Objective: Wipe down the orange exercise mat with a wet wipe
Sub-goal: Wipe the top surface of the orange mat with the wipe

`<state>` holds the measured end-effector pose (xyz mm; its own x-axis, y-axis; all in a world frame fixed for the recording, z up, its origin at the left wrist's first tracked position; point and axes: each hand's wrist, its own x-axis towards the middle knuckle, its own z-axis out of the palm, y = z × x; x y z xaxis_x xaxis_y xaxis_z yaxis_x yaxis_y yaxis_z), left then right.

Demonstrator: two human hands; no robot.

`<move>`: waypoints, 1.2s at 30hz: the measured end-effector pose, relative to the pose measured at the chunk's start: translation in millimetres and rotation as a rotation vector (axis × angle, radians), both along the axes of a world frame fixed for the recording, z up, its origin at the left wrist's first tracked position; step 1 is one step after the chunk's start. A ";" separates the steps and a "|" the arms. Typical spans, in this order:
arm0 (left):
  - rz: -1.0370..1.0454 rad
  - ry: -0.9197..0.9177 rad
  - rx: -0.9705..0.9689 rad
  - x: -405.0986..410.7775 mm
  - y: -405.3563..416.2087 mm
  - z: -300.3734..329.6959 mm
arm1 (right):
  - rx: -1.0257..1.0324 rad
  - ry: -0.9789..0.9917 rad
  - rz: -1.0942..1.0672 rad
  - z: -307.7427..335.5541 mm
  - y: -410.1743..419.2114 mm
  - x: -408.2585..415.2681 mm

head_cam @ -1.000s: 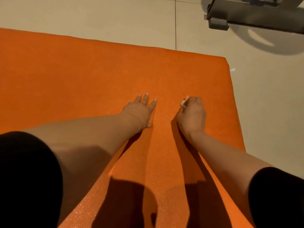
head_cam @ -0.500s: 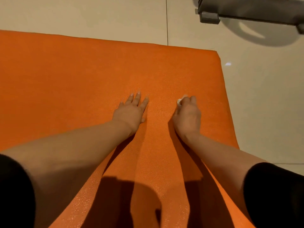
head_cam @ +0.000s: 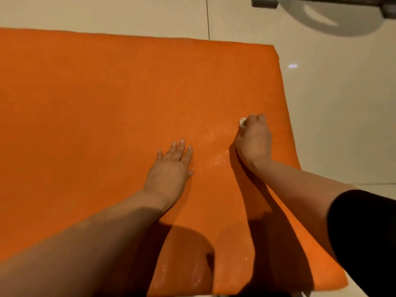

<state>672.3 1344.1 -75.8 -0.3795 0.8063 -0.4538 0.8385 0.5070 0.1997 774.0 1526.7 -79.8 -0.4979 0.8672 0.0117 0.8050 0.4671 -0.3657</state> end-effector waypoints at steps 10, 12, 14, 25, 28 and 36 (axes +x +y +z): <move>-0.048 -0.085 -0.168 -4.9 11.6 10.2 | -0.078 -0.080 0.161 4.3 -23.7 7.5; -0.054 -0.094 -0.190 -7.2 12.2 10.2 | -0.062 -0.076 0.034 5.7 -22.3 12.1; -0.060 -0.093 -0.200 -7.8 12.0 9.1 | -0.098 -0.097 0.045 7.7 -44.4 2.7; -0.020 -0.182 -0.206 34.9 -38.1 29.4 | -0.114 -0.216 -0.055 20.0 -66.9 36.5; -0.005 -0.216 -0.236 48.0 -46.4 39.1 | -0.191 -0.199 0.156 21.3 -105.9 28.6; -0.016 -0.224 -0.249 78.7 -92.6 57.4 | -0.210 -0.263 -0.123 38.4 -102.8 69.1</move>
